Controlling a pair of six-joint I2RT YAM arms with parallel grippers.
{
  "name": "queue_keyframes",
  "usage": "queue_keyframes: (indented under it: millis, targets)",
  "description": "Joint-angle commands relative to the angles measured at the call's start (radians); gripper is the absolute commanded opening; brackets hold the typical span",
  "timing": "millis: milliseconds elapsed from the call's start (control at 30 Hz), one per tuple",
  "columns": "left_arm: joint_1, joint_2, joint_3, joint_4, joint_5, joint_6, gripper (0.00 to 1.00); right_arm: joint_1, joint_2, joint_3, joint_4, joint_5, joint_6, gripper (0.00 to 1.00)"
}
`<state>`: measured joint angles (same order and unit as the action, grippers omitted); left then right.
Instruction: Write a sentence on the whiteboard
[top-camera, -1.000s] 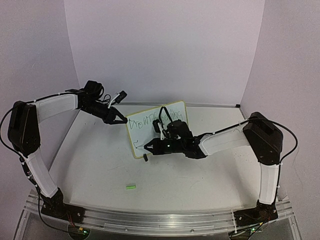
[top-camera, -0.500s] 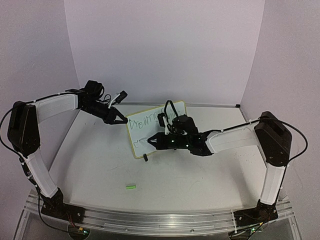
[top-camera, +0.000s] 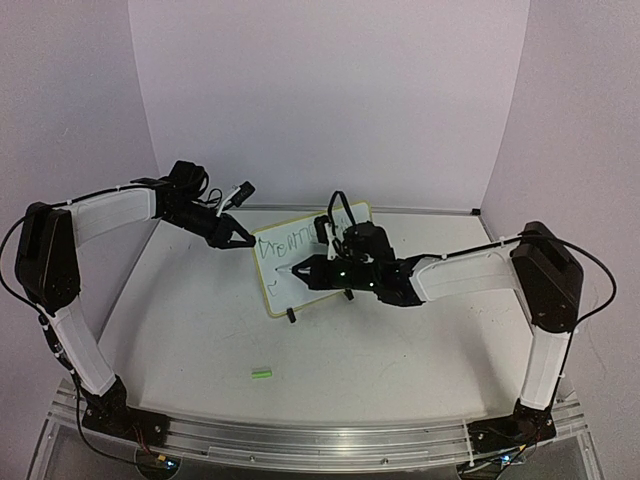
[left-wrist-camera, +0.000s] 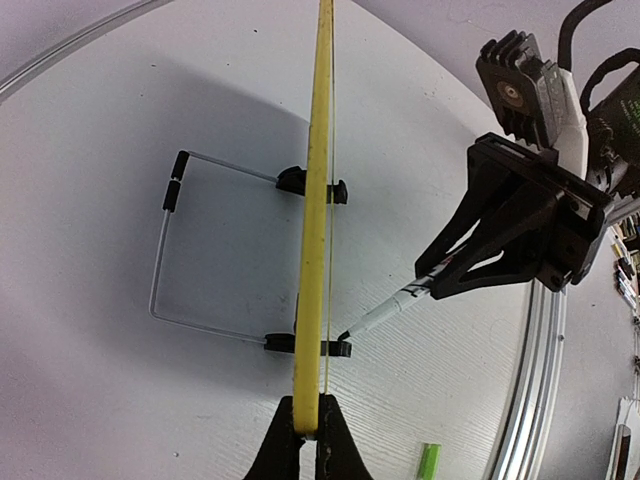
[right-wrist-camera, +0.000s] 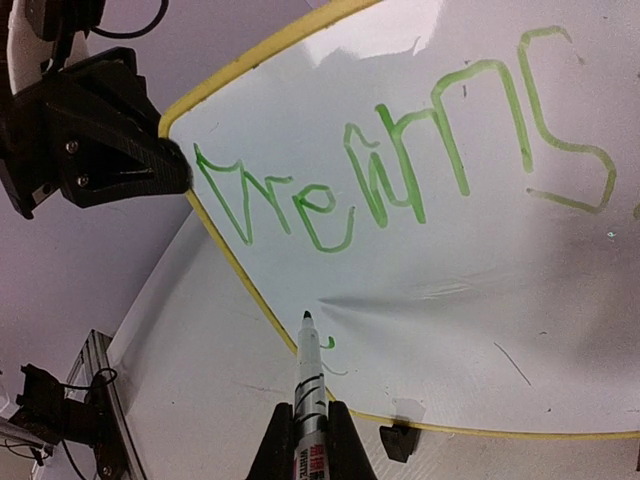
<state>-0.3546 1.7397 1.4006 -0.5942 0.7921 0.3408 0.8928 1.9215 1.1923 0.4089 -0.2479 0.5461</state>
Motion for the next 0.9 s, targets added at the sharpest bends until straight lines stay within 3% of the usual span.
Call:
queue_keyframes:
  millis: [0, 867]
  targets:
    - [-0.014, -0.005, -0.002, -0.042, -0.051, 0.035, 0.00, -0.005, 0.031, 0.050, 0.026, 0.030, 0.004, 0.00]
    - [-0.017, -0.002, -0.002, -0.042, -0.053, 0.035, 0.00, -0.008, 0.055, -0.059, 0.023, 0.040, 0.054, 0.00]
